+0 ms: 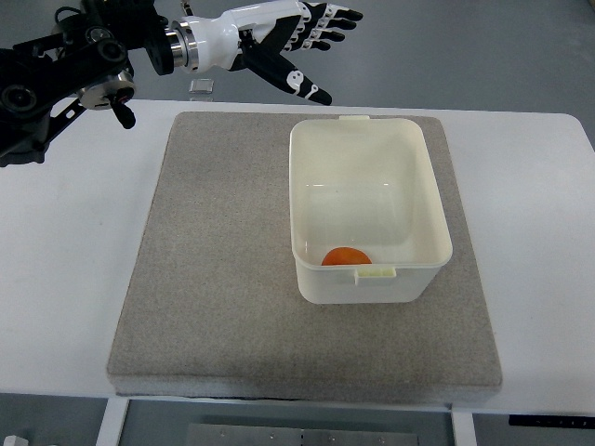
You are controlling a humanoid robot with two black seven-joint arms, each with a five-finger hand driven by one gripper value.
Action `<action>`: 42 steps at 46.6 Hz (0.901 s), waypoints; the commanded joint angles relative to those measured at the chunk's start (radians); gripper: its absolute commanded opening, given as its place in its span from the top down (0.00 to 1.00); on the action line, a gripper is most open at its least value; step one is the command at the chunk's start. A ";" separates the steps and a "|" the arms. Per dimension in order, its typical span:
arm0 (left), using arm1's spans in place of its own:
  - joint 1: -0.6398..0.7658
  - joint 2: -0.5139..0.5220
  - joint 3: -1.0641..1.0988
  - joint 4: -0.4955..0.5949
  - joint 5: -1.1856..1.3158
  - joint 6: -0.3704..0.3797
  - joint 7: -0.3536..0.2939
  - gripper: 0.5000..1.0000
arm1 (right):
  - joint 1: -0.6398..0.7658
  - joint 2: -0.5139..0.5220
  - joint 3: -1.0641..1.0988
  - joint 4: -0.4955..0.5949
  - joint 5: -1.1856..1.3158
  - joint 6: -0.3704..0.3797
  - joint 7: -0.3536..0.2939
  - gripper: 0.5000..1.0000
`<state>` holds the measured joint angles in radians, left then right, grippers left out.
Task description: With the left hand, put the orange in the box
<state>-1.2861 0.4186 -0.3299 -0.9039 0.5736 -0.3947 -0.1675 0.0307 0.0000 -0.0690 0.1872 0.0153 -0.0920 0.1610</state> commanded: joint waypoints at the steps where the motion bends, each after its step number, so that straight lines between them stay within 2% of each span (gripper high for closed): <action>1: 0.027 0.000 -0.011 0.057 -0.104 0.000 0.000 0.01 | 0.000 0.000 0.000 0.000 0.000 0.000 0.000 0.14; 9: 0.054 -0.001 -0.005 0.187 -0.331 -0.001 0.000 0.01 | 0.000 0.000 0.000 0.000 0.000 0.000 0.000 0.14; 18: 0.113 0.002 -0.012 0.269 -0.477 -0.013 0.002 0.01 | 0.000 0.000 0.000 0.000 0.000 0.000 0.000 0.14; 22: 0.154 0.019 -0.032 0.275 -0.483 -0.027 0.002 0.01 | 0.001 0.000 0.000 0.000 0.000 0.000 0.000 0.14; 31: 0.211 0.074 -0.067 0.275 -0.552 -0.130 0.005 0.01 | 0.000 0.000 0.000 0.000 0.000 0.000 0.000 0.14; 37: 0.255 0.101 -0.135 0.273 -0.578 -0.167 0.013 0.01 | 0.000 0.000 0.000 0.000 0.000 0.000 0.000 0.14; 42: 0.318 0.103 -0.241 0.266 -0.574 -0.176 0.080 0.01 | 0.000 0.000 0.000 0.000 0.000 0.000 0.000 0.14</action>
<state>-1.0089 0.5213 -0.5057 -0.6315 -0.0028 -0.5647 -0.1361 0.0308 0.0000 -0.0690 0.1872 0.0153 -0.0920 0.1611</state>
